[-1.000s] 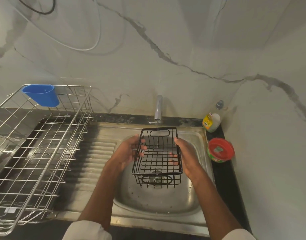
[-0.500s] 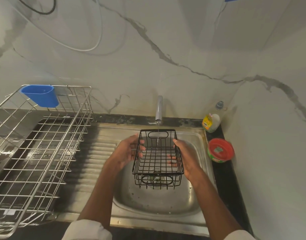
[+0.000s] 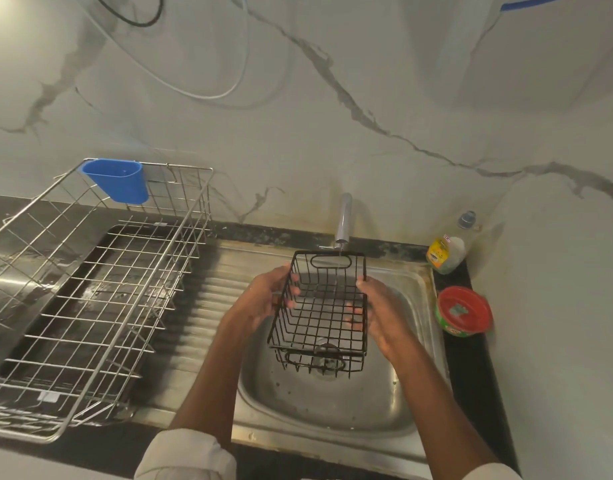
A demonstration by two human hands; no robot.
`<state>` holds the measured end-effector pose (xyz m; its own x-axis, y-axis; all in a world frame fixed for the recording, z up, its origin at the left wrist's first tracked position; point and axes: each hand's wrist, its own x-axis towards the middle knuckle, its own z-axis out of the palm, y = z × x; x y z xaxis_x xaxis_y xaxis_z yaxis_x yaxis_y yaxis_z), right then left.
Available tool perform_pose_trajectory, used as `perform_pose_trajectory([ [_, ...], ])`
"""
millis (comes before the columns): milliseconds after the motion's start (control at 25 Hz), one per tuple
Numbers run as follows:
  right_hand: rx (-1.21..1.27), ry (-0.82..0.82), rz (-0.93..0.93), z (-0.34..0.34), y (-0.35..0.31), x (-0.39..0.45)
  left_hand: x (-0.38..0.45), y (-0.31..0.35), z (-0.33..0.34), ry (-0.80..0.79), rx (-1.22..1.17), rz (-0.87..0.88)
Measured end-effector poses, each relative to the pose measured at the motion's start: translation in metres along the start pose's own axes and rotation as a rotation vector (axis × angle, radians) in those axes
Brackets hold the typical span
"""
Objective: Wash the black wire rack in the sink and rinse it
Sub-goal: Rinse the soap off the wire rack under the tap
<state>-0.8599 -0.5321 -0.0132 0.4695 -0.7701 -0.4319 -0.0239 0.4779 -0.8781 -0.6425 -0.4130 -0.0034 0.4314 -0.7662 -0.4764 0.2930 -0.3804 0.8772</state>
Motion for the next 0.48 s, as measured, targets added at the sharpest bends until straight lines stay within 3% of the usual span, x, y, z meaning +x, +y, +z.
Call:
perform_pose_trajectory([
  [280,-0.145,0.002,-0.030,-0.044,-0.002,-0.011,0.013,-0.013,0.049,-0.048,0.151,-0.006],
  [480,-0.345,0.129,-0.236,-0.056,-0.004,-0.018,0.024,-0.008,0.091,-0.172,0.119,-0.033],
])
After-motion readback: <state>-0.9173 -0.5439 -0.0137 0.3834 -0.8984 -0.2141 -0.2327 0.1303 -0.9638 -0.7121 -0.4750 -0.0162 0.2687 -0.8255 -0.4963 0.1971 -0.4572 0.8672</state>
